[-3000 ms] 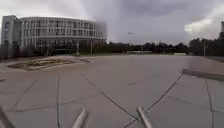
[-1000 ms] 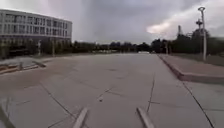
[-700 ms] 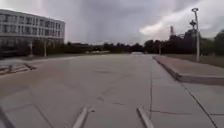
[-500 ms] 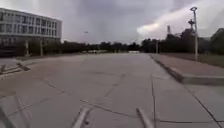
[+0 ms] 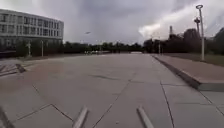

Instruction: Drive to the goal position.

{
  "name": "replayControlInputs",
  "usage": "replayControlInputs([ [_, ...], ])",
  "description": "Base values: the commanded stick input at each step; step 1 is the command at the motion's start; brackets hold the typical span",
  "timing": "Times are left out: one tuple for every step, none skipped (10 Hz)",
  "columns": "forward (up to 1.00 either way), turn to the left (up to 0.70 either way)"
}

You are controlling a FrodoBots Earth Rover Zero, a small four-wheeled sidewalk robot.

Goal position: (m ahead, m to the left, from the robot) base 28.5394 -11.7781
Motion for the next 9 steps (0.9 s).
replayControlInputs([
  [1.00, 0.00],
  [1.00, 0.00],
  [1.00, -0.06],
  [1.00, -0.16],
  [1.00, -0.26],
  [1.00, -0.27],
  [1.00, -0.27],
  [1.00, -0.27],
  [1.00, -0.27],
])
